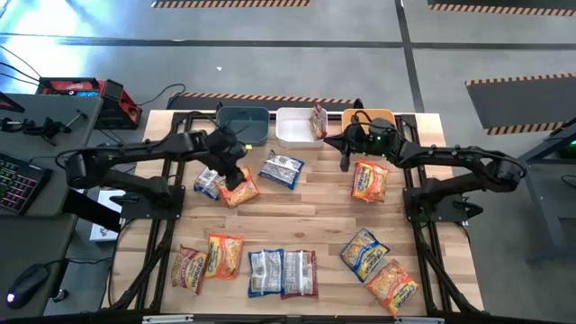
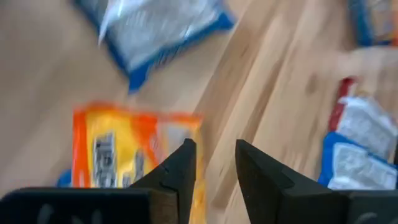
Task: Sort Maruchan noodles
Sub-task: Put the top left orange noodle pack into the blue bin
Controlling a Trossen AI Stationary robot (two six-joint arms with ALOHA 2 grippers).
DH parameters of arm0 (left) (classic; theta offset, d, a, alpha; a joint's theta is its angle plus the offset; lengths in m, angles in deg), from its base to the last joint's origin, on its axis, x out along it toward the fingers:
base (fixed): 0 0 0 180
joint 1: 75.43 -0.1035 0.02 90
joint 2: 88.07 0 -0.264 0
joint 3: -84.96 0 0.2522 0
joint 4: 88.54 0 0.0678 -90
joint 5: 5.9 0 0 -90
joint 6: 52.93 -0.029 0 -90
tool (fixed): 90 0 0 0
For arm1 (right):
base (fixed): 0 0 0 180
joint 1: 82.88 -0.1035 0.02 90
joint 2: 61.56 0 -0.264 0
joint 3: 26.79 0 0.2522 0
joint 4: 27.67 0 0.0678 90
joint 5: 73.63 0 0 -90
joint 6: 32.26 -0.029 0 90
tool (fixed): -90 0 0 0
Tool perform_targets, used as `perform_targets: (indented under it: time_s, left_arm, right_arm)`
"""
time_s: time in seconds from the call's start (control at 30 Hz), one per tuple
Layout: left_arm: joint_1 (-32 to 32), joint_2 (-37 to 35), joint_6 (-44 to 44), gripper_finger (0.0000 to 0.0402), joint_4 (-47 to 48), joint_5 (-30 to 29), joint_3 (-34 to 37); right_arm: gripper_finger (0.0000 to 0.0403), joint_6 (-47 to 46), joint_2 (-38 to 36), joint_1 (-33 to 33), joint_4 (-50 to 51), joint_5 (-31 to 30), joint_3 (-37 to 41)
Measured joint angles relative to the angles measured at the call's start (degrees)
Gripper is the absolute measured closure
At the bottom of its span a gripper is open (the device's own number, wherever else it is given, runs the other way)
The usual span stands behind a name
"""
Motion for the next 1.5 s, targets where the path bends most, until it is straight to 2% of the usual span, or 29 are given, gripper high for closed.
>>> perform_targets:
  time_s: [0.17,0.3,0.43,0.57,0.77,0.93,1.0,1.2,1.5]
  left_arm:
    - [-1.45,5.04,0.99,0.0246,3.44,-0.06,-0.01]
    - [-4.07,9.20,-3.15,0.0193,5.32,-0.13,-2.96]
    - [-6.63,12.82,-8.06,0.0161,7.05,-1.50,-6.95]
    - [-8.60,16.90,-10.70,0.0154,9.22,-0.26,-8.13]
    - [-9.87,22.38,-14.45,0.0155,9.85,0.24,-8.13]
    - [-10.31,24.80,-17.95,0.0156,9.42,6.85,-8.15]
    - [-10.29,25.46,-18.44,0.0156,9.39,7.33,-8.15]
    - [-10.29,25.64,-18.60,0.0182,9.39,6.57,-8.13]
    - [-8.90,25.53,-19.43,0.0315,9.17,6.69,-8.13]
  right_arm:
    - [0.0403,0.62,0.00,0.73,-0.96,1.21,0.00]
    - [0.0403,1.85,0.00,1.57,-1.89,1.19,0.00]
    - [0.0403,3.70,0.00,2.51,-4.72,1.20,-0.03]
    - [0.0403,3.74,0.00,3.53,-8.17,1.23,-0.09]
    - [0.0403,3.57,0.02,4.95,-7.81,1.90,-0.09]
    - [0.0403,3.83,0.02,5.99,-7.74,2.04,-0.09]
    - [0.0403,3.64,0.02,6.32,-7.68,2.05,-0.09]
    - [0.0403,3.24,0.04,6.49,-5.50,2.05,-0.09]
    - [0.0403,4.09,0.07,6.49,-5.91,2.03,-0.09]
